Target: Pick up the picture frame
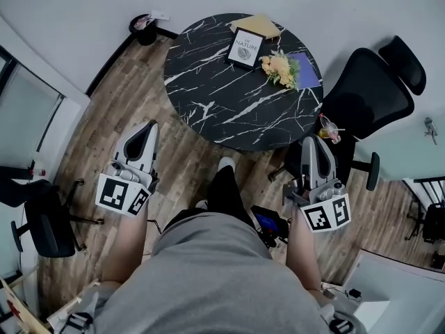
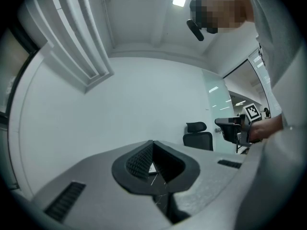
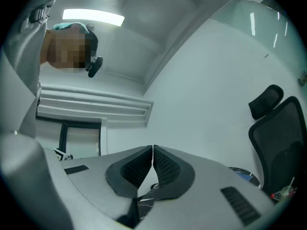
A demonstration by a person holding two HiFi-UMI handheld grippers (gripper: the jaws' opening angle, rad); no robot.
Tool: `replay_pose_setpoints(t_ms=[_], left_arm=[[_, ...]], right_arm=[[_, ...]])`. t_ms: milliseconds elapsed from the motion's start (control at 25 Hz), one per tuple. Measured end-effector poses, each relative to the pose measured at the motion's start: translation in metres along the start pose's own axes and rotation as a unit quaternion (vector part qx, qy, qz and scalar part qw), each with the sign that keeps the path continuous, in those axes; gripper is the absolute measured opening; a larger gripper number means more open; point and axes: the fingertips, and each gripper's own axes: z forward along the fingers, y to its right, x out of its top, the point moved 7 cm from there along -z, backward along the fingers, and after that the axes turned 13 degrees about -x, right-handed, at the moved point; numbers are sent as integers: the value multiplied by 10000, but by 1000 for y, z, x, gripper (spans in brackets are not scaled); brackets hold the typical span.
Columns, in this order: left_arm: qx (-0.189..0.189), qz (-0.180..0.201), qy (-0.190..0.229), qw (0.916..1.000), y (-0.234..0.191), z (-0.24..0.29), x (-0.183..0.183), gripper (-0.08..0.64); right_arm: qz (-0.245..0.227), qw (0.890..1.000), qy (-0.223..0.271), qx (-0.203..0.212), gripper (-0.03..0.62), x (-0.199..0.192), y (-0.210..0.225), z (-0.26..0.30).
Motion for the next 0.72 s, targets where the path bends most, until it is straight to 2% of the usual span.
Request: replay_pose_setpoints(t_ms=[720], left_arm=[[309, 8, -159, 9994, -51, 100, -1, 6]], right_arm=[[235, 9988, -146, 395, 28, -8, 68, 125]])
